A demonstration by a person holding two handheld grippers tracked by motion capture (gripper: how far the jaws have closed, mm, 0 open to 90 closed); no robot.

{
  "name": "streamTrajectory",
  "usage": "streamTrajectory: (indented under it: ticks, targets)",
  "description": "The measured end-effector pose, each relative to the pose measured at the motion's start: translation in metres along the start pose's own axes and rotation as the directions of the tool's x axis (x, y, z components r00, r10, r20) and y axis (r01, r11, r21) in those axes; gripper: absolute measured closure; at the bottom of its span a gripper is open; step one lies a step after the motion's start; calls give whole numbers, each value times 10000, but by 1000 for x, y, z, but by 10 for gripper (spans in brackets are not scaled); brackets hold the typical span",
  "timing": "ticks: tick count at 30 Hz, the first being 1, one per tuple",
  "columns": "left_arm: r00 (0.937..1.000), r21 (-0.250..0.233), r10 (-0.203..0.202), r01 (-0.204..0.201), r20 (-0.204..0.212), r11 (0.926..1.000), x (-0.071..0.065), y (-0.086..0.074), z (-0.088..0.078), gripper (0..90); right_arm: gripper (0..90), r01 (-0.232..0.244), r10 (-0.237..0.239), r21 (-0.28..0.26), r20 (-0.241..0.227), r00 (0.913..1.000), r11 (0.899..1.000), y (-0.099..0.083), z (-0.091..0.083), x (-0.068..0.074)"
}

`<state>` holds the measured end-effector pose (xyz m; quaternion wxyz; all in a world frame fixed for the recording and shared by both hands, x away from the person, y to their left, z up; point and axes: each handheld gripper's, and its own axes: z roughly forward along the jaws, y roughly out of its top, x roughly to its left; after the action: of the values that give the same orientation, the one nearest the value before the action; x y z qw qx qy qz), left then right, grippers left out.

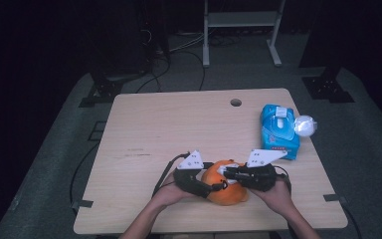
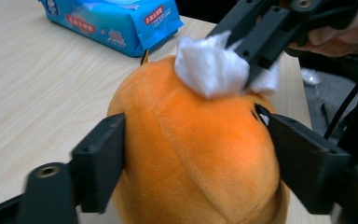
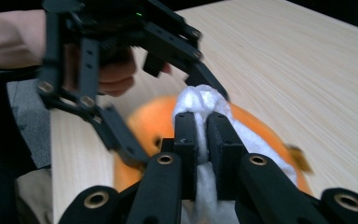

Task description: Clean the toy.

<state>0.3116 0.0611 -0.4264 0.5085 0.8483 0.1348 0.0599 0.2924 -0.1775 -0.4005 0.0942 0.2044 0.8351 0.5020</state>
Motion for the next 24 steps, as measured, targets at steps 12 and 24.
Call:
streamTrajectory:
  ticks: [12, 24]
  targets:
    - [9898, -194, -1423, 1425, 113, 9896, 11, 0, 0, 98, 820, -826, 811, 270, 528, 9953, 9962, -16, -12, -27]
    - [9995, -171, 301, -299, 114, 9994, -5, 7, 3, 326, 820, -166, 170, -325, 109, 9998, 9993, 4, -8, -3]
